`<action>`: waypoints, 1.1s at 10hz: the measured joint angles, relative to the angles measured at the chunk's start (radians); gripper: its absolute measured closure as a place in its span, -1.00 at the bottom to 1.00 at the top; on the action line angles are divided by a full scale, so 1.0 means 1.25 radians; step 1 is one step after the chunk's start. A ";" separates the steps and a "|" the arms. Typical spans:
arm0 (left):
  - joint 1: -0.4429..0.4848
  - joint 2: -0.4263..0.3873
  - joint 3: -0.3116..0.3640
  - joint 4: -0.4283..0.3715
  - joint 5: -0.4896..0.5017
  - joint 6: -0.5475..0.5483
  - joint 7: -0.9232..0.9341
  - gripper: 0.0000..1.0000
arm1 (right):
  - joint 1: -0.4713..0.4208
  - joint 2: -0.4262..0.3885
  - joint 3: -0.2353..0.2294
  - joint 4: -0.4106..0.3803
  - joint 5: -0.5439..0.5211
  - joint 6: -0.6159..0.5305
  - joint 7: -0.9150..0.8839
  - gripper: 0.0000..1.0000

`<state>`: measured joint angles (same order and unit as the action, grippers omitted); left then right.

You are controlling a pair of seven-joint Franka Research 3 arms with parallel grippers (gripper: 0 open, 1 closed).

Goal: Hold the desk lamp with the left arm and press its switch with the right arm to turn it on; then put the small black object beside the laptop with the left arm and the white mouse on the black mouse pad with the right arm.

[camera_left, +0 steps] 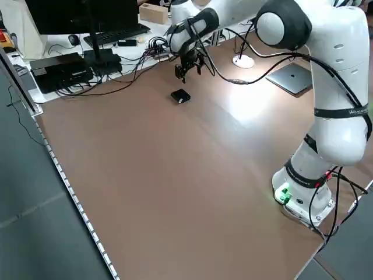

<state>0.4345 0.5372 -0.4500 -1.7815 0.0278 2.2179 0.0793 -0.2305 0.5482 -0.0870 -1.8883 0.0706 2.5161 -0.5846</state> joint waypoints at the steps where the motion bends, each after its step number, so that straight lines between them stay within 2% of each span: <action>1: -0.003 0.024 0.008 0.002 0.026 0.033 -0.032 -1.00 | -0.005 0.000 -0.001 0.023 0.001 0.000 0.002 -1.00; 3: -0.020 0.085 0.013 0.012 0.117 0.093 -0.149 -1.00 | -0.009 0.006 -0.002 0.052 0.036 -0.001 0.005 -1.00; 4: -0.038 0.107 0.022 0.030 0.138 0.100 -0.195 -1.00 | -0.010 0.024 -0.002 0.073 0.047 0.000 0.005 -1.00; 7: -0.125 0.129 0.112 0.072 0.144 0.115 -0.246 -1.00 | -0.012 0.114 -0.003 0.156 0.055 0.008 0.006 -1.00; 11: -0.129 0.149 0.131 0.079 0.145 0.126 -0.248 -1.00 | -0.028 0.172 -0.006 0.176 0.056 0.048 0.008 -1.00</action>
<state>0.2739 0.7229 -0.2868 -1.6823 0.2097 2.3750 -0.2303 -0.2649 0.7629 -0.0945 -1.6688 0.1401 2.5768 -0.5749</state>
